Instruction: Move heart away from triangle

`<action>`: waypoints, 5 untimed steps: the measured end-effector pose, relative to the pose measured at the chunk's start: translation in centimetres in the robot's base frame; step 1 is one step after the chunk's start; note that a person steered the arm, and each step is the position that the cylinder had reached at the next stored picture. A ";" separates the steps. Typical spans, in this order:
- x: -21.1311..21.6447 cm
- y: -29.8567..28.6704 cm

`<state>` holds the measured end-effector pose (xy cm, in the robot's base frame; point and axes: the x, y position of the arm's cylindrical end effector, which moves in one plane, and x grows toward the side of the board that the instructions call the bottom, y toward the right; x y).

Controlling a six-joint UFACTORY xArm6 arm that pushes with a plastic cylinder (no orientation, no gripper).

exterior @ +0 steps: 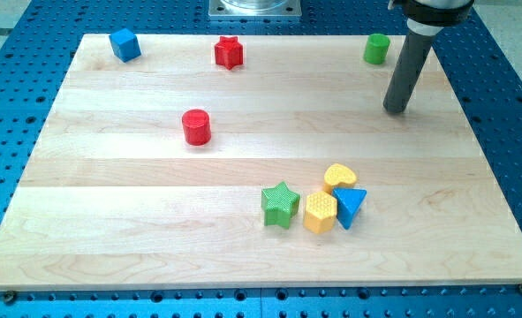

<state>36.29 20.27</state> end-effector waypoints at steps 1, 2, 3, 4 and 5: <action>0.3 -1.0; 0.2 -1.1; 0.2 -0.7; 4.7 0.5; 12.2 4.0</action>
<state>48.53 24.30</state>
